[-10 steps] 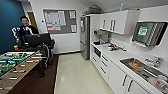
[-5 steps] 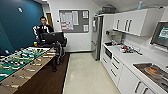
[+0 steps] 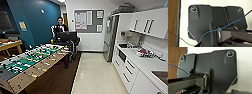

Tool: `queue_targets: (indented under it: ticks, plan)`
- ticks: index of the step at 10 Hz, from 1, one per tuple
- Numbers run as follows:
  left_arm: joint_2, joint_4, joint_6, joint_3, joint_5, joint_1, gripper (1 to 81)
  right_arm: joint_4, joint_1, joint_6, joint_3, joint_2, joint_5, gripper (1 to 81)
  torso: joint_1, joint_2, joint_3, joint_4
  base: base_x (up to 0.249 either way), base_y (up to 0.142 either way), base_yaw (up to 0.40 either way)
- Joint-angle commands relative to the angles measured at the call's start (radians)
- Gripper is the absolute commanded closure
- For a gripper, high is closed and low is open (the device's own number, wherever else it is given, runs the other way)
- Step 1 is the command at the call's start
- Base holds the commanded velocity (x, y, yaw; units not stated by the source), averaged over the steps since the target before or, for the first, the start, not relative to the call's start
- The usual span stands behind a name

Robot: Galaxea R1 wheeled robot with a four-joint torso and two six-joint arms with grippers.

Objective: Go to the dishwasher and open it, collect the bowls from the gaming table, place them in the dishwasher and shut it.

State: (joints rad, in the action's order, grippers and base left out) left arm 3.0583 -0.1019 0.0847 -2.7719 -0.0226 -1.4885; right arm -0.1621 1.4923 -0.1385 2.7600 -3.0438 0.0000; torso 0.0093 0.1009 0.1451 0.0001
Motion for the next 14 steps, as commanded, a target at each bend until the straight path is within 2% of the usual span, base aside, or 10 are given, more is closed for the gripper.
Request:
queue_targets:
  ticks: [1,5,10,14]
  plan:
    - [-0.004,-0.009,-0.002,-0.003,0.058,0.044,1.0,0.003,-0.046,0.005,-0.001,-0.005,-0.052,1.0,0.0,0.0,0.0,0.0,0.0,0.0,0.358]
    - [-0.004,-0.013,-0.006,-0.003,0.058,0.044,1.0,0.003,-0.046,0.005,0.001,0.0,-0.052,1.0,0.0,0.0,0.0,0.0,0.0,0.0,0.358]
    - [-0.013,-0.016,-0.029,0.0,0.056,0.04,1.0,0.003,-0.05,0.005,0.001,0.007,-0.052,1.0,0.0,0.0,0.0,0.0,0.0,0.0,0.359]
    - [-0.012,-0.013,-0.029,0.0,0.049,0.038,1.0,0.004,-0.046,0.004,0.001,0.012,-0.052,1.0,0.0,0.0,0.0,0.0,0.0,0.0,0.359]
